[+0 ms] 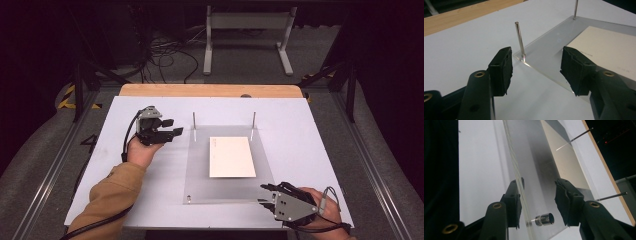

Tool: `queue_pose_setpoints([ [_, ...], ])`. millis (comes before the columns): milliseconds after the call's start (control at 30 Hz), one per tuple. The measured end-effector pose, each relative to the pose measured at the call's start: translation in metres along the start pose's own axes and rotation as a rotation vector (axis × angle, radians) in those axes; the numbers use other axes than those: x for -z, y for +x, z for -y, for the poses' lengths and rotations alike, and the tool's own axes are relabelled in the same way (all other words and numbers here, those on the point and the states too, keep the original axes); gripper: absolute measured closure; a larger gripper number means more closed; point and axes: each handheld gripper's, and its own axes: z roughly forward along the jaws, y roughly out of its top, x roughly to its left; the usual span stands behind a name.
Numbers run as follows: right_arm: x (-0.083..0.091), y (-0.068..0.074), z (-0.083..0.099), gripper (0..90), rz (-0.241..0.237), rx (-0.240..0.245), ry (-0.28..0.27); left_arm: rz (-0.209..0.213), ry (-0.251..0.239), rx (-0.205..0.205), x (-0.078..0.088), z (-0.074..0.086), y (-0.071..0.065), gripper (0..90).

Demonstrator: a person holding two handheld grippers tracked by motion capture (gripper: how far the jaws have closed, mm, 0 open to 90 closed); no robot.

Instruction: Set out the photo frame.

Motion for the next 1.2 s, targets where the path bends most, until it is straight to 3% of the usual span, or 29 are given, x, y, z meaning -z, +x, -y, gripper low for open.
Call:
queue_pose_setpoints([
  [67, 0.002, -0.004, -0.001, 57.6, -0.001, -0.009, -0.008, 0.016, -0.005, 0.012, 0.006, 0.003, -0.003, 41.8],
  [200, 0.006, -0.012, -0.002, 58.1, -0.008, -0.034, -0.03, 0.008, 0.004, -0.02, 0.016, 0.01, -0.008, 41.7],
  [333, 0.01, -0.02, -0.005, 59.4, -0.009, -0.052, -0.056, 0.01, -0.001, -0.016, 0.026, 0.018, -0.011, 41.3],
  [467, 0.015, -0.032, -0.006, 60.4, -0.014, -0.089, -0.099, -0.008, -0.012, 0.003, 0.036, 0.026, -0.013, 41.1],
  [567, 0.017, -0.041, -0.006, 61.5, -0.015, -0.109, -0.132, -0.02, -0.011, -0.011, 0.041, 0.03, -0.012, 40.7],
  [600, 0.018, -0.042, -0.006, 61.8, -0.015, -0.113, -0.138, -0.019, -0.012, 0.01, 0.043, 0.032, -0.014, 40.6],
  [667, 0.02, -0.047, -0.007, 62.8, -0.014, -0.122, -0.153, -0.031, -0.015, -0.004, 0.047, 0.035, -0.013, 40.3],
  [867, 0.02, -0.062, -0.014, 63.9, -0.016, -0.134, -0.168, -0.04, -0.012, 0.021, 0.053, 0.043, -0.012, 39.8],
  [1200, 0.024, -0.094, -0.02, 64.1, -0.019, -0.201, -0.258, -0.052, -0.022, 0.034, 0.057, 0.048, -0.008, 39.7],
])
